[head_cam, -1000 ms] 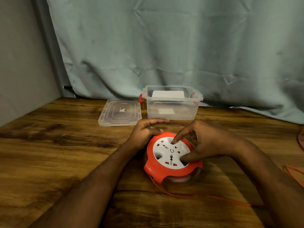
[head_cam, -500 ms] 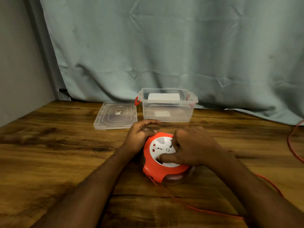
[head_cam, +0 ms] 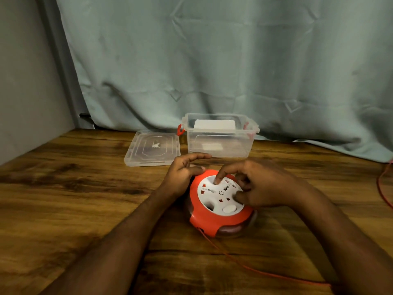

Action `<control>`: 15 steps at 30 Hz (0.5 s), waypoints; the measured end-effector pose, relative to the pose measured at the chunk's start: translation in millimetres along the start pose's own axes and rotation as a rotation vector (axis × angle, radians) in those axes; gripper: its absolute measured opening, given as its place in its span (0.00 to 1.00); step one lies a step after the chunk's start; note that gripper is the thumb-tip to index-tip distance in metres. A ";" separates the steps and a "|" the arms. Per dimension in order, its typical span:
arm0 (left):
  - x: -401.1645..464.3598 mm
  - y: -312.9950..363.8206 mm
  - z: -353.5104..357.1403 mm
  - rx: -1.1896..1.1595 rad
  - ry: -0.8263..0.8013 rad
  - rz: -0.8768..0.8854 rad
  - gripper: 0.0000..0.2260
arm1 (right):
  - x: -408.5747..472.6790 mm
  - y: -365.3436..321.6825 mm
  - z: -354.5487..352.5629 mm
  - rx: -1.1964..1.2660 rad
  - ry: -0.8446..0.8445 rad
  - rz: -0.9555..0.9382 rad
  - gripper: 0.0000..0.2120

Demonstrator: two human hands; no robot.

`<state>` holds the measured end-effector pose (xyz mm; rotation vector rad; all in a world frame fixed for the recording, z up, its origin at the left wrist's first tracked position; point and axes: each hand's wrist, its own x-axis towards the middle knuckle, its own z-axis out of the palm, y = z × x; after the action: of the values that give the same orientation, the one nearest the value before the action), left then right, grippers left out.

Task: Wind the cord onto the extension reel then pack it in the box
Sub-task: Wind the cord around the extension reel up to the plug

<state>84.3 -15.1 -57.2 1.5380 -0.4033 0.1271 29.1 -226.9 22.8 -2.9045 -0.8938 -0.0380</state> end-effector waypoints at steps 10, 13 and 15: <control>0.3 0.8 -0.5 -0.021 -0.072 -0.007 0.18 | -4.6 0.2 -5.7 0.104 -0.096 0.024 0.26; 0.6 -0.3 -0.6 -0.026 -0.044 -0.018 0.18 | -4.6 -2.3 -2.3 0.015 -0.018 0.043 0.28; 1.6 -1.9 -2.0 -0.034 -0.034 -0.019 0.19 | -3.3 -5.3 -0.2 -0.046 0.022 0.037 0.27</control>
<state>86.8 -13.5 -58.4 1.5117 -0.4157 0.0783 23.4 -224.5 23.3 -2.9558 -0.8467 -0.0886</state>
